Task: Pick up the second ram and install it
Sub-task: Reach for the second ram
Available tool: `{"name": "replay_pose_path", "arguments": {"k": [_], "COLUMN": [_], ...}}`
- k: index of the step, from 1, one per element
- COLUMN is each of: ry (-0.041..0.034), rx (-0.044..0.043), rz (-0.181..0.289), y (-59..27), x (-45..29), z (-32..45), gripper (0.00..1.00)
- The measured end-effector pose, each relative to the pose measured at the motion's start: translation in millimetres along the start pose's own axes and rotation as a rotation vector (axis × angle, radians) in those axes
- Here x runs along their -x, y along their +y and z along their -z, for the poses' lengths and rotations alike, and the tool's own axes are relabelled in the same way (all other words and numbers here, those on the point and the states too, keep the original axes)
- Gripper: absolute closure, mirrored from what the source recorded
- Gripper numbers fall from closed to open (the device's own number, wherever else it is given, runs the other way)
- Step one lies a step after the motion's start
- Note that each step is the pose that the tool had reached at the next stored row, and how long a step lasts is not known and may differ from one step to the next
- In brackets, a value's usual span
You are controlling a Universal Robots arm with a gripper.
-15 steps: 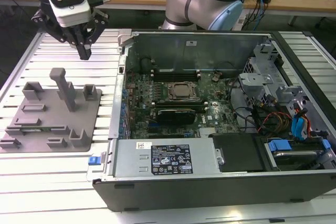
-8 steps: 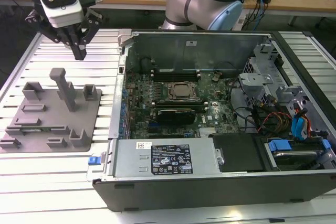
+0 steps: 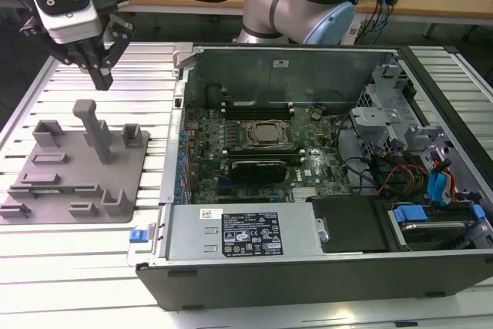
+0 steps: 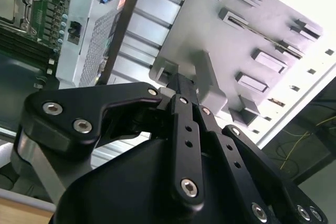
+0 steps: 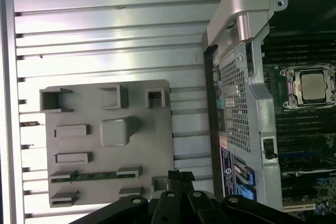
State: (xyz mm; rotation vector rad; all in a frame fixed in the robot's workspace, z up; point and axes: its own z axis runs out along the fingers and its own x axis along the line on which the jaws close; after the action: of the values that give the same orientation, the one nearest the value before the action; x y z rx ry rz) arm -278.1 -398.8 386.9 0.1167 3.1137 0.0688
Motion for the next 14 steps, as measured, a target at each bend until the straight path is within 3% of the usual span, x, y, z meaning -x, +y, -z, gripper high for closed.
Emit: {"name": "replay_pose_path", "arguments": {"k": [14], "ry": [0.0], "rx": [0.0], "rz": [0.0], "y": [-3.6], "x": [-40.6], "z": [-10.5], "gripper": [0.92]}}
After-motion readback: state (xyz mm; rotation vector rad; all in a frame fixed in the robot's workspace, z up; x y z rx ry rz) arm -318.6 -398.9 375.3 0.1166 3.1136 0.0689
